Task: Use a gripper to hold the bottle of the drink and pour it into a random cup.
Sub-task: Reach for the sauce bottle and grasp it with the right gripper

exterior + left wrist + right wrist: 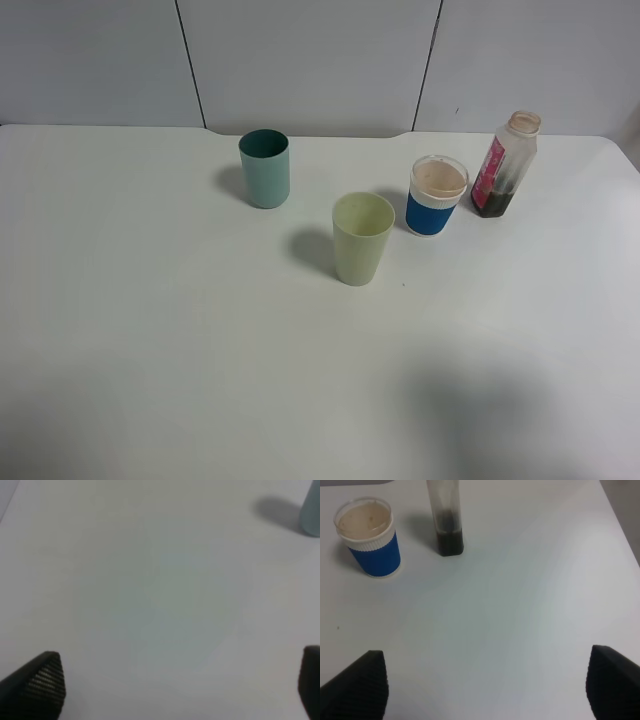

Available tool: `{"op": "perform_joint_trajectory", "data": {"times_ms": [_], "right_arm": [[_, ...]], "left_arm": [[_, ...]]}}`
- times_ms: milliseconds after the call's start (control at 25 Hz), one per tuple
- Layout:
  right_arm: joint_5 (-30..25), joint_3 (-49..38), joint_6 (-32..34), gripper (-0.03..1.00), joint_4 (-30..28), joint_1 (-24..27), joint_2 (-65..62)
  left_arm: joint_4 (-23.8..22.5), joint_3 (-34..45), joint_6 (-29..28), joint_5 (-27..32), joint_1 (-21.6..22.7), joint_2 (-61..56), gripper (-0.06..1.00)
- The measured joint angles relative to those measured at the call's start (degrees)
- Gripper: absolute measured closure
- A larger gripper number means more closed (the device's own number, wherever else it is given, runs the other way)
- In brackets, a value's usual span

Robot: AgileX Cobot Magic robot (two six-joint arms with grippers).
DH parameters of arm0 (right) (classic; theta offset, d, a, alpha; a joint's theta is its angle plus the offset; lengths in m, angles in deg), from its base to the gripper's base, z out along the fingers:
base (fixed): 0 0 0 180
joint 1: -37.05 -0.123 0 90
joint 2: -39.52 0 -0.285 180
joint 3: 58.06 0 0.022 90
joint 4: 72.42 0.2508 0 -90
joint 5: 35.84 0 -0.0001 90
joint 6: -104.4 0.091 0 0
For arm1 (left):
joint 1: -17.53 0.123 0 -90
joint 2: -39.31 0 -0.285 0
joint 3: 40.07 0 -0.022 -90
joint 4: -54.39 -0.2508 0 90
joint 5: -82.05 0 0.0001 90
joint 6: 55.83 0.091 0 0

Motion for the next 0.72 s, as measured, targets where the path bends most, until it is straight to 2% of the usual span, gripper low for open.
{"op": "perform_joint_trajectory", "data": {"times_ms": [560, 720], "right_arm": [[0.00, 0.00, 0.00, 0.19, 0.00, 0.00, 0.00], [1.51, 2.65, -0.05, 0.19, 0.12, 0.00, 0.66]], "left_arm": [[0.00, 0.00, 0.00, 0.00, 0.00, 0.00, 0.02], [0.00, 0.00, 0.00, 0.00, 0.00, 0.00, 0.02]]}}
